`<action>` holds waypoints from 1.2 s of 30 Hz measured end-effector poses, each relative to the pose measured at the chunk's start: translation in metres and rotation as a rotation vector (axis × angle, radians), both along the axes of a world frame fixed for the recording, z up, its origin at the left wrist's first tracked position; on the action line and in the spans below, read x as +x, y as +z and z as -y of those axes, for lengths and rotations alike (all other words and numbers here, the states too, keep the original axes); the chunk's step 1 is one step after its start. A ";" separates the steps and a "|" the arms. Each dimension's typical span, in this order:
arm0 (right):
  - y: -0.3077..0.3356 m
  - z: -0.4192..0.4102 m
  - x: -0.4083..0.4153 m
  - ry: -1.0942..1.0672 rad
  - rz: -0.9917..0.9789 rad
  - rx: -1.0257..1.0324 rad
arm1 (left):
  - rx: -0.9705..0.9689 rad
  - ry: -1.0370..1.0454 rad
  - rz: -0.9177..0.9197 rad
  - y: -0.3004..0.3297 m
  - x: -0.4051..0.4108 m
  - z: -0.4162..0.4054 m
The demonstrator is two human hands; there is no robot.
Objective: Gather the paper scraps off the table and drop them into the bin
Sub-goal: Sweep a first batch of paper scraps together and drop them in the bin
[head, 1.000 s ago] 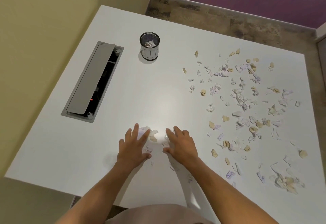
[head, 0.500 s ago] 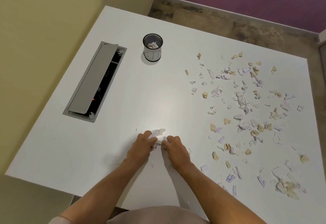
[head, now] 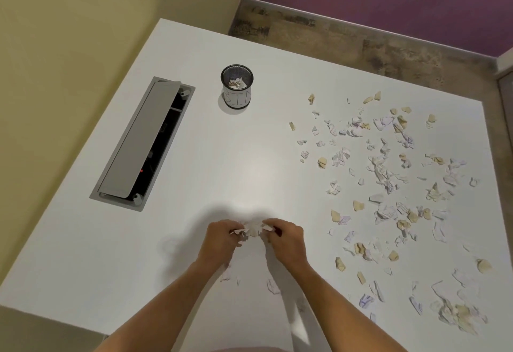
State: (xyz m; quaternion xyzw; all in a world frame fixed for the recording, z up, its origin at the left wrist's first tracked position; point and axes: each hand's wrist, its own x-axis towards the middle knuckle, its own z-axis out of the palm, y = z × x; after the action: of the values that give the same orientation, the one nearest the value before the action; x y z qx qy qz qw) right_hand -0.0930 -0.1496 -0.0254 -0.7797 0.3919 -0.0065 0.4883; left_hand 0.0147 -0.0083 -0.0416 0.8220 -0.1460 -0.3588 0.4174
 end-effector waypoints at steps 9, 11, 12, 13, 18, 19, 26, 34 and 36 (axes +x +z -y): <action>0.023 0.034 0.045 -0.422 0.305 0.636 | -0.178 0.222 -0.244 0.031 0.051 0.028; 0.026 0.040 0.059 -0.461 0.340 0.687 | -0.223 0.196 -0.216 0.038 0.067 0.036; 0.029 0.043 0.067 -0.473 0.362 0.711 | -0.237 0.185 -0.202 0.042 0.076 0.041; 0.031 0.047 0.075 -0.490 0.388 0.740 | -0.251 0.184 -0.204 0.047 0.086 0.046; 0.043 0.064 0.111 -0.560 0.493 0.801 | -0.368 0.229 -0.258 0.070 0.141 0.081; 0.043 0.066 0.116 -0.559 0.507 0.804 | -0.379 0.230 -0.240 0.074 0.153 0.090; 0.037 0.070 0.121 -0.518 0.575 0.848 | -0.377 0.258 -0.064 0.101 0.234 0.144; 0.028 0.064 0.107 -0.518 0.535 0.871 | -0.244 0.206 0.027 0.102 0.292 0.181; 0.029 0.065 0.104 -0.519 0.521 0.871 | -0.206 0.236 0.021 0.100 0.298 0.189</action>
State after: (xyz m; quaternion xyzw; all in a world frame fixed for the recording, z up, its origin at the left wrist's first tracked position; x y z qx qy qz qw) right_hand 0.0115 -0.2145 0.0038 -0.3572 0.4037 -0.1563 0.8276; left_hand 0.3122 -0.1969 0.0585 0.7901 -0.0886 -0.2817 0.5372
